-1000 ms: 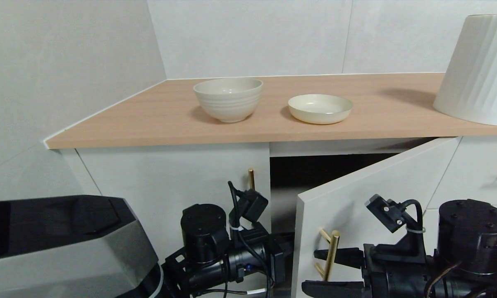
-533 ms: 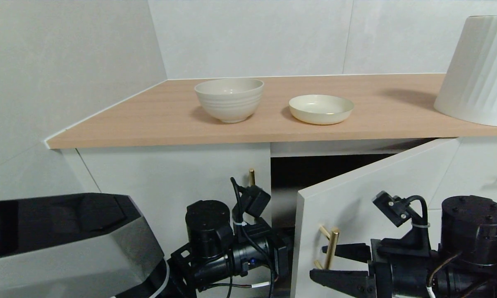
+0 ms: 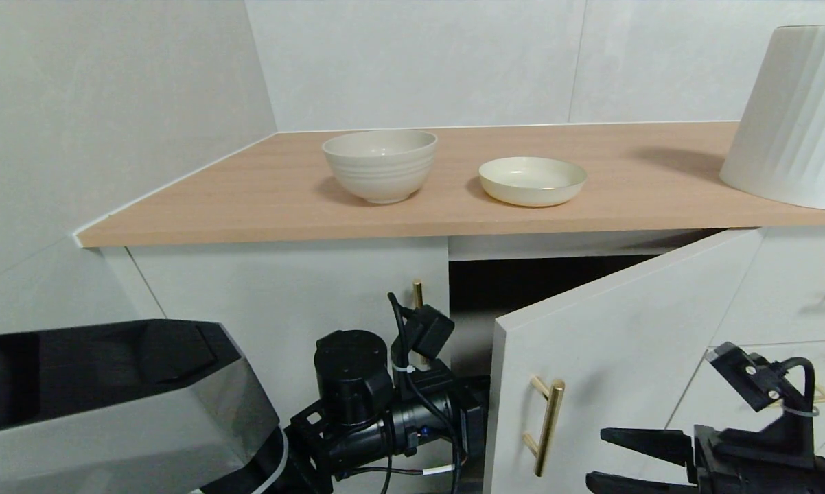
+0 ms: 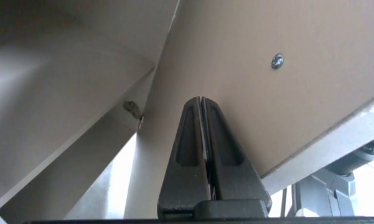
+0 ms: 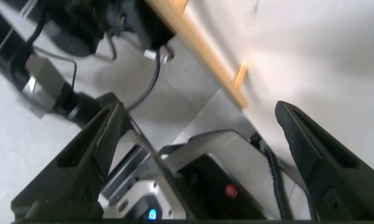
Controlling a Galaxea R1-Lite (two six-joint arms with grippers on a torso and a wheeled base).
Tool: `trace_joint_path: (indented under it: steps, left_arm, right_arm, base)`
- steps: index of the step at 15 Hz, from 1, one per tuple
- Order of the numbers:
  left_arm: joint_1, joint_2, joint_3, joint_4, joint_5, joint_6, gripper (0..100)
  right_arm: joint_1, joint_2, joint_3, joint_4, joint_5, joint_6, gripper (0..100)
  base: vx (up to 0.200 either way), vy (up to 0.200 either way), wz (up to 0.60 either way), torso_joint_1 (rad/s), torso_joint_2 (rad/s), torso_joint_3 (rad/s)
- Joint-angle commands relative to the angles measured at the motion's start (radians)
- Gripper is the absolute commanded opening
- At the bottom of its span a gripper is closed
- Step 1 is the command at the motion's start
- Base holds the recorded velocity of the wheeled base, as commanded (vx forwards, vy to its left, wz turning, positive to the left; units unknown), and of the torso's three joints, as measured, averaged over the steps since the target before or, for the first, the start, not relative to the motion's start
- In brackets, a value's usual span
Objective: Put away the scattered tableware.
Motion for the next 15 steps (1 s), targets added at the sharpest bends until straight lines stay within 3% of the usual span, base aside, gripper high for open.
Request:
trace_joint_path:
  steps: [1, 4, 10, 15]
  left_arm:
    - [0.0, -0.009, -0.006, 0.017, 0.001, 0.0, 0]
    - [0.0, -0.026, -0.045, 0.083, 0.007, -0.002, 0]
    - [-0.001, -0.029, -0.141, 0.201, 0.029, -0.002, 0]
    - [-0.001, 0.011, -0.215, 0.276, 0.03, -0.002, 0]
  right_arm:
    - [0.002, -0.092, 0.058, -0.001, 0.0, -0.006, 100]
    - [0.002, -0.1, 0.062, -0.001, 0.0, -0.034, 100]
    - [0.004, -0.132, 0.075, 0.002, 0.0, -0.041, 100]
    - [0.004, -0.16, 0.095, 0.002, 0.0, -0.041, 100]
  base:
    - [0.0, 0.0, 0.0, 0.0, 0.0, 0.0]
    - [0.0, 0.0, 0.0, 0.0, 0.0, 0.0]
    - [-0.2, 0.0, 0.0, 0.005, 0.0, 0.003]
    - [0.0, 0.0, 0.0, 0.0, 0.0, 0.0]
